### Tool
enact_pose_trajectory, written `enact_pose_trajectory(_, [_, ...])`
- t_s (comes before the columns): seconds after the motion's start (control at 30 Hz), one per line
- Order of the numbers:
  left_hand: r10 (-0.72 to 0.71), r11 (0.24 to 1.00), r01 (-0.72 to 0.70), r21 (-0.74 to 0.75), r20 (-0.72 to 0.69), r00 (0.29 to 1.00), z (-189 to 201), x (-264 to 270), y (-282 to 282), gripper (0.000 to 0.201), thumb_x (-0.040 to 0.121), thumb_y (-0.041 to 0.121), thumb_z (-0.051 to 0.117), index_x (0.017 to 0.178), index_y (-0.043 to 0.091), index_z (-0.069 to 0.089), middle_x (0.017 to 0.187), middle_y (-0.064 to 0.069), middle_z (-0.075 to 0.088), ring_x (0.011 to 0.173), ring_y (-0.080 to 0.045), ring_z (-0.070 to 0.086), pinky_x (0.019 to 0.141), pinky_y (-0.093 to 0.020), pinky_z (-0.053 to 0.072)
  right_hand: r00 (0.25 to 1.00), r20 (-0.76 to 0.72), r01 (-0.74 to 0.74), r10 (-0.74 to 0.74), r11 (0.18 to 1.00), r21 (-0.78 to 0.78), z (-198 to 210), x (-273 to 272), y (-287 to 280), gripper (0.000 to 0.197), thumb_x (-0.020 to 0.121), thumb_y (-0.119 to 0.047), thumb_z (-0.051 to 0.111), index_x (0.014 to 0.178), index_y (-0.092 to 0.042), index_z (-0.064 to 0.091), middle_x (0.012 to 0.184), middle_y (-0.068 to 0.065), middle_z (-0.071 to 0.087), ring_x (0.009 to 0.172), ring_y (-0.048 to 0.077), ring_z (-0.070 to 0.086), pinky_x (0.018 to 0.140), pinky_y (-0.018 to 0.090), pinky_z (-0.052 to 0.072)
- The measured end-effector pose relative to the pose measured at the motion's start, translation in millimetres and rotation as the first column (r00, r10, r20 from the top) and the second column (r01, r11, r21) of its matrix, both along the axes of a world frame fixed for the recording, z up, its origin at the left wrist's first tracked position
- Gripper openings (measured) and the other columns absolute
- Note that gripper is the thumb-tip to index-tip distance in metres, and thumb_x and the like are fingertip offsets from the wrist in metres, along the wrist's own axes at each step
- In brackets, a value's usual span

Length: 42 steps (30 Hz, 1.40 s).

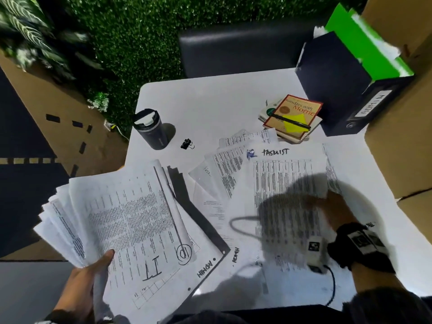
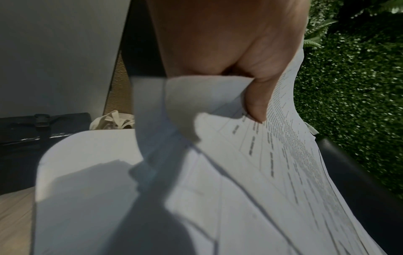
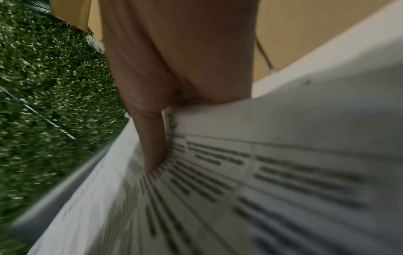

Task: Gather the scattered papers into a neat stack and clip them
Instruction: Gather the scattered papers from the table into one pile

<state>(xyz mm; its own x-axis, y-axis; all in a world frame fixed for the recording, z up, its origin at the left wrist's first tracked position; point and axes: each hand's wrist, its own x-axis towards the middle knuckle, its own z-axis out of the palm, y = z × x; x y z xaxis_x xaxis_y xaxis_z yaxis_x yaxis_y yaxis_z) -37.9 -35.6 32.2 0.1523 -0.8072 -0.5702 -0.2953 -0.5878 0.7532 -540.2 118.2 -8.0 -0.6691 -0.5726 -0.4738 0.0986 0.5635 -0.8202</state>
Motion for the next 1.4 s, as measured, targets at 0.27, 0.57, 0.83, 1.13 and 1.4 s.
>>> enact_pose_trajectory(0.27, [-0.090,0.996,0.090,-0.006,-0.038,0.995,-13,4,-19,0.062,0.071,0.035,0.081,0.125,0.012,0.059,0.117,-0.008,0.067,0.111,-0.028,0.058,0.098,-0.045,0.038,0.947,-0.241,-0.025,0.214,0.794,0.607,-37,-4,26,0.083,0.070,-0.039,0.079,0.137,-0.004,0.045,0.138,0.026,0.045,0.127,0.041,0.043,0.105,0.047,0.037])
enact_pose_trajectory(0.57, [-0.204,0.977,0.201,-0.074,-0.033,0.978,-9,-11,-25,0.049,0.078,0.026,0.075,0.121,0.008,0.059,0.109,-0.016,0.068,0.104,-0.035,0.061,0.094,-0.046,0.043,0.941,-0.322,0.056,0.102,0.893,0.447,-51,25,29,0.040,0.077,-0.021,0.076,0.110,-0.003,0.062,0.107,0.023,0.066,0.093,0.032,0.058,0.077,0.033,0.035])
enact_pose_trajectory(0.83, [-0.288,0.951,0.283,-0.124,-0.023,0.958,-10,-26,-36,0.047,0.080,0.022,0.074,0.122,0.005,0.059,0.110,-0.015,0.069,0.103,-0.033,0.062,0.092,-0.042,0.043,0.939,-0.329,-0.128,0.095,0.989,-0.079,12,9,15,0.042,0.073,0.010,0.070,0.061,-0.028,0.057,0.058,-0.014,0.061,0.056,-0.003,0.053,0.058,0.013,0.041])
enact_pose_trajectory(1.13, [-0.309,0.938,0.275,-0.213,-0.151,0.939,5,-77,-52,0.021,0.083,0.013,0.072,0.098,0.022,0.061,0.090,-0.003,0.066,0.093,-0.029,0.061,0.078,-0.029,0.046,0.985,-0.044,-0.165,0.169,0.816,-0.554,110,34,-30,0.041,0.080,0.007,0.060,0.113,-0.018,0.059,0.108,-0.003,0.072,0.100,0.009,0.067,0.084,0.018,0.053])
enact_pose_trajectory(1.4, [-0.456,0.885,0.452,-0.114,-0.420,0.785,11,-116,-38,0.043,0.060,0.029,0.076,0.101,0.019,0.070,0.098,-0.010,0.076,0.090,-0.027,0.072,0.083,-0.044,0.056,0.987,0.134,-0.013,0.084,0.886,-0.464,72,87,-71,0.059,0.069,-0.001,0.076,0.123,-0.011,0.052,0.116,0.001,0.062,0.113,0.021,0.058,0.099,0.030,0.046])
